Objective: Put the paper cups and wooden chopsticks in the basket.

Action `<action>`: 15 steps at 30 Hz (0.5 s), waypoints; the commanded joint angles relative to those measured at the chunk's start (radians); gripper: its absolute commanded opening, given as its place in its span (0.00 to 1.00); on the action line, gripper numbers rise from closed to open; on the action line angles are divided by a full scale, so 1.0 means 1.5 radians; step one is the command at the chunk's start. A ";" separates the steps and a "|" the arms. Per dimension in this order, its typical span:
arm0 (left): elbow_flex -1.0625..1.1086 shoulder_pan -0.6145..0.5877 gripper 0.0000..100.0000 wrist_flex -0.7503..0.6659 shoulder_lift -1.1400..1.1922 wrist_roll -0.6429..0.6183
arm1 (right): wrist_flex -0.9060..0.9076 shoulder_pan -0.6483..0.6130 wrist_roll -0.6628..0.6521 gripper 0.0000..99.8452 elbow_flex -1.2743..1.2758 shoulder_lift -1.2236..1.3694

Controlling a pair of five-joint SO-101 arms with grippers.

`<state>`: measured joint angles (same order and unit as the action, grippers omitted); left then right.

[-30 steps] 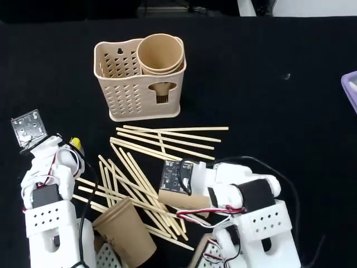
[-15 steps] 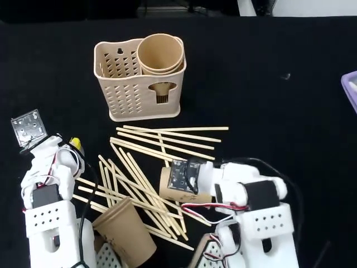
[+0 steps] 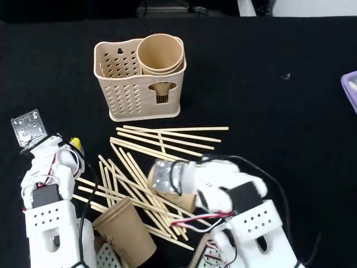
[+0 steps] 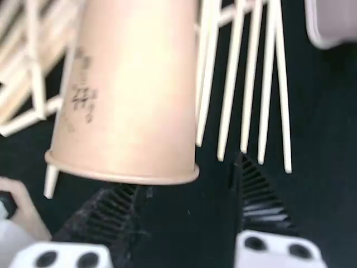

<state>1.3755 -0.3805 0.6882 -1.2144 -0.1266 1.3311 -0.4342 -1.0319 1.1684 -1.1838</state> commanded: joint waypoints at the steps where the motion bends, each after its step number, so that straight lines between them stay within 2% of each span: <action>1: -0.009 -0.007 0.17 -0.011 -0.011 0.000 | -0.013 -0.068 0.030 0.23 -0.007 -0.005; 7: -0.009 -0.007 0.17 -0.011 -0.011 0.000 | -0.047 -0.123 0.073 0.22 -0.003 -0.005; 9: -0.009 -0.007 0.17 -0.011 -0.011 0.000 | -0.085 -0.124 0.096 0.16 -0.003 -0.005; 12: -0.009 -0.007 0.17 -0.011 -0.011 0.000 | -0.127 -0.117 0.134 0.01 -0.015 -0.009; 15: -0.009 -0.007 0.17 -0.011 -0.011 0.000 | -0.076 -0.089 0.182 0.01 -0.094 -0.009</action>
<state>1.3755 -0.3805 0.6882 -1.2144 -0.1266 1.1807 -0.6045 -0.8216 1.1546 -1.1838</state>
